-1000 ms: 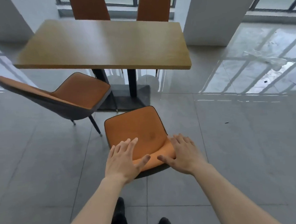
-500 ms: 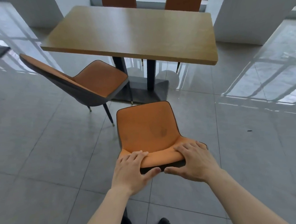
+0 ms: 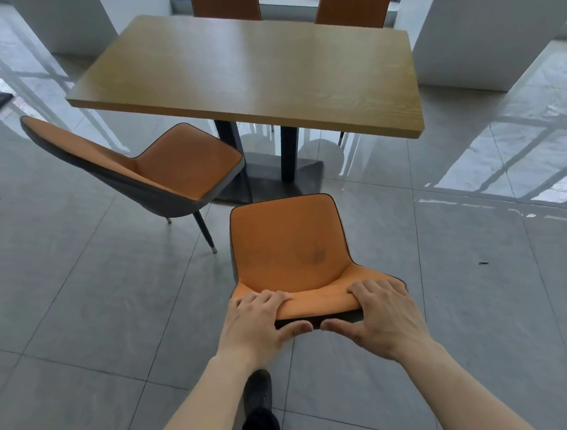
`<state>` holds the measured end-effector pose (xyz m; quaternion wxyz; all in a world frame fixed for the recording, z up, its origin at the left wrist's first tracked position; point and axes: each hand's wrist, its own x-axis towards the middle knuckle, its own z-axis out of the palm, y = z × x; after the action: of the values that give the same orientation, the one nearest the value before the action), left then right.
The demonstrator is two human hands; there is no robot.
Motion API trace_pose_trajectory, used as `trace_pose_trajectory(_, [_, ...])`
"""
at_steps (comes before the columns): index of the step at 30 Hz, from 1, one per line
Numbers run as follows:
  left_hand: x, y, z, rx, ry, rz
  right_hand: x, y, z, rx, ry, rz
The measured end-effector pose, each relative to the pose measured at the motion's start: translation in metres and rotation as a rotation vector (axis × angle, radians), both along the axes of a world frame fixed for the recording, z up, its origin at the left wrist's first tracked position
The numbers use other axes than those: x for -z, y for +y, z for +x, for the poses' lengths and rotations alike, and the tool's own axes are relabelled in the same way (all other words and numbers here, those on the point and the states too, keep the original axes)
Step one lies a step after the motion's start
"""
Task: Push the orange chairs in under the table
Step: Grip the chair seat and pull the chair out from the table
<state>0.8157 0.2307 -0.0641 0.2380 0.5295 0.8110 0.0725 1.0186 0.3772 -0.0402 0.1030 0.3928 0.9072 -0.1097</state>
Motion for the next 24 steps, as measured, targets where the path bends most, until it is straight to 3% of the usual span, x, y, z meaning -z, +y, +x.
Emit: trace_pose_trajectory(24, [0.002, 0.177, -0.148, 0.112, -0.011, 0.058, 0.009, 0.152, -0.130, 0.123, 0.015, 0.039])
